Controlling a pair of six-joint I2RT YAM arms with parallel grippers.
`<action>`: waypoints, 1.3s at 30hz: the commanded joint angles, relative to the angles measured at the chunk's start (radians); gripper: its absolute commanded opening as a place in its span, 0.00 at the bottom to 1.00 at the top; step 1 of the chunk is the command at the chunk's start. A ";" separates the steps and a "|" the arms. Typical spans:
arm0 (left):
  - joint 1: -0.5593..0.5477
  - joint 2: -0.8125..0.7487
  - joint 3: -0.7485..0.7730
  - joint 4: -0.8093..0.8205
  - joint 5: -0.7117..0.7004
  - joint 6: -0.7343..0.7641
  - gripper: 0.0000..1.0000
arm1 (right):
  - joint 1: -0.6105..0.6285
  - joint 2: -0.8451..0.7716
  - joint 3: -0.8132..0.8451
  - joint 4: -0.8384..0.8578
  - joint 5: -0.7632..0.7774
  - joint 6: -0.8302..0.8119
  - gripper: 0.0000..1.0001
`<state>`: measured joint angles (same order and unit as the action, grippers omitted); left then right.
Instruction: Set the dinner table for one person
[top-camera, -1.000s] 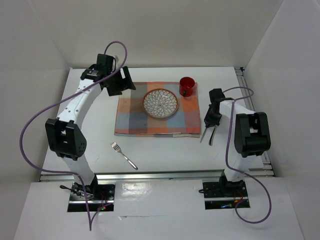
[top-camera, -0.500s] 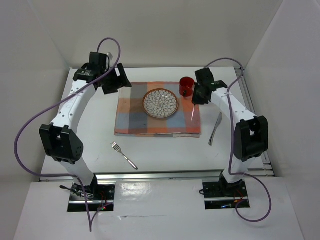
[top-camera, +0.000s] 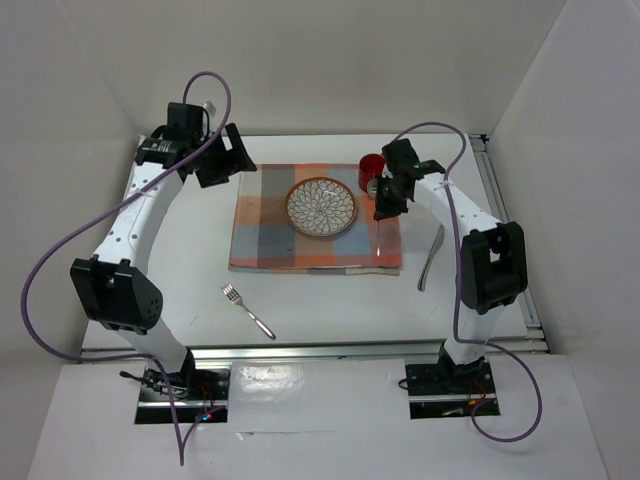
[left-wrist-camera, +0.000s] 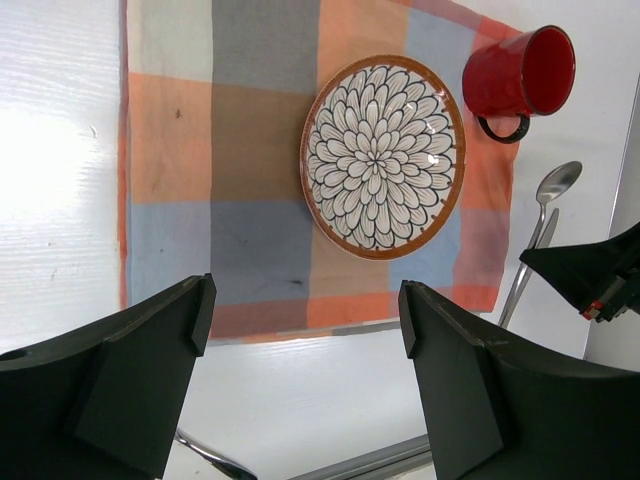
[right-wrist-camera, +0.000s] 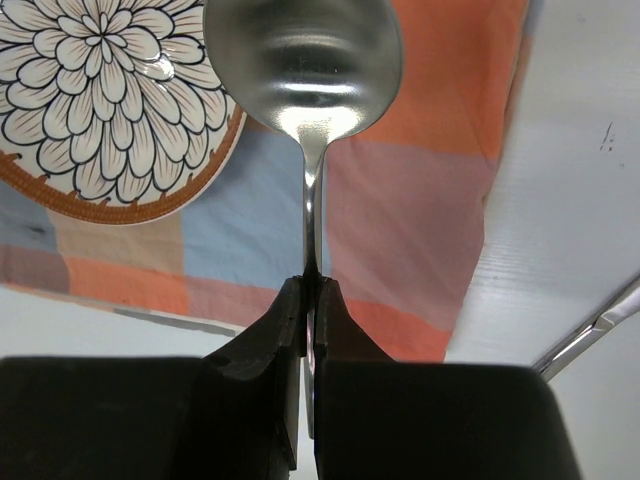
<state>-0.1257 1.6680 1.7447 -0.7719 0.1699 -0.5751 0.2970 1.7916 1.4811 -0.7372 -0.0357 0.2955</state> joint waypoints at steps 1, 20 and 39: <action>0.017 -0.053 -0.008 0.002 0.014 0.021 0.92 | 0.005 -0.003 0.033 -0.016 -0.013 -0.032 0.00; 0.017 -0.051 -0.036 0.002 0.023 0.021 0.91 | -0.004 0.158 -0.001 0.059 0.054 0.010 0.00; 0.017 -0.051 -0.056 0.002 0.033 0.021 0.91 | -0.004 0.174 -0.015 0.104 0.132 0.071 0.47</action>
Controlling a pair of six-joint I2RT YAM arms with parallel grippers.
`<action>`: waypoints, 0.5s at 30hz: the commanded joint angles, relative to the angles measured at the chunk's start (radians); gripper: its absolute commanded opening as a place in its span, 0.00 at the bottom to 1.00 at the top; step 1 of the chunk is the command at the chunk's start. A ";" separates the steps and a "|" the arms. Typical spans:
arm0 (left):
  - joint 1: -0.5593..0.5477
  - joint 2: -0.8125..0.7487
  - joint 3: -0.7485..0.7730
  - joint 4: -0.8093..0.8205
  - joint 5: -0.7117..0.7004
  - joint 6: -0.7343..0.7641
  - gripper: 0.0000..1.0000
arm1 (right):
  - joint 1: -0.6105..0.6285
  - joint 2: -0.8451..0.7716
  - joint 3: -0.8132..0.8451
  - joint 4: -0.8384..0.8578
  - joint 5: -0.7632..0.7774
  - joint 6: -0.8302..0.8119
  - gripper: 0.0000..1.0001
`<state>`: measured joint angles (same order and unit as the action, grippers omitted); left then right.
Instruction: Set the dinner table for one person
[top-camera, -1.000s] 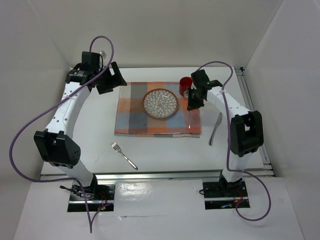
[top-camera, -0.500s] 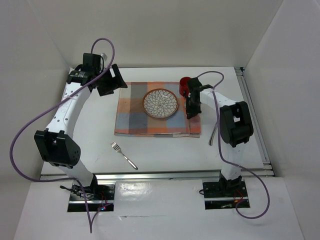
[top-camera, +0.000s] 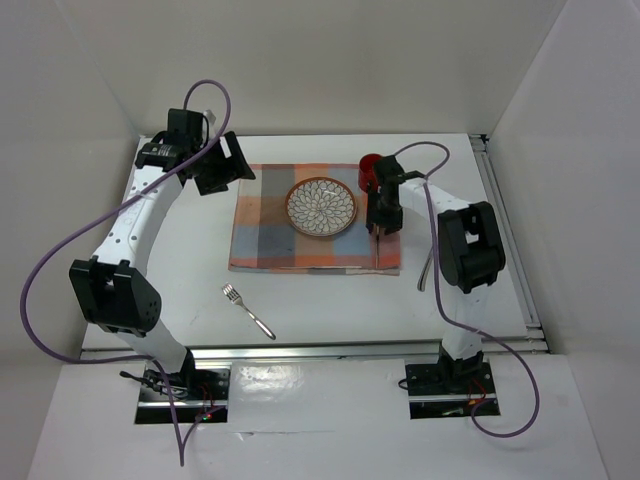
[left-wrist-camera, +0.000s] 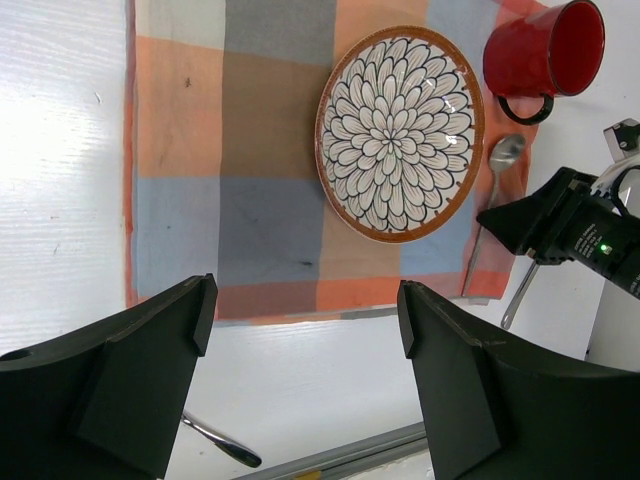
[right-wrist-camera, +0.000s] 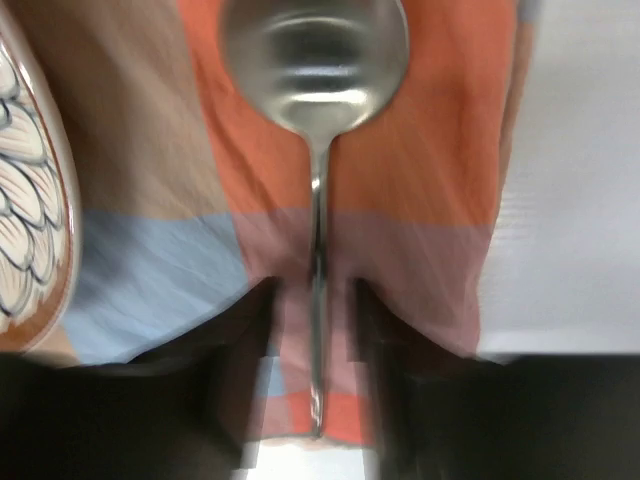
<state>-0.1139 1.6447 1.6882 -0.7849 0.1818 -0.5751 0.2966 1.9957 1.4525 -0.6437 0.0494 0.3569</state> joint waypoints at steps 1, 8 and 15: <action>0.005 -0.028 0.001 0.015 0.021 0.021 0.91 | -0.004 -0.050 -0.001 0.010 0.058 0.019 0.58; 0.005 -0.028 0.001 0.024 0.042 0.021 0.91 | -0.115 -0.297 -0.147 0.021 0.069 0.068 0.76; 0.005 -0.028 -0.009 0.044 0.051 0.021 0.91 | -0.313 -0.423 -0.438 0.012 -0.003 0.146 0.76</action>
<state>-0.1135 1.6447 1.6844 -0.7788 0.2111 -0.5751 0.0219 1.5726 1.0969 -0.6247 0.0837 0.4591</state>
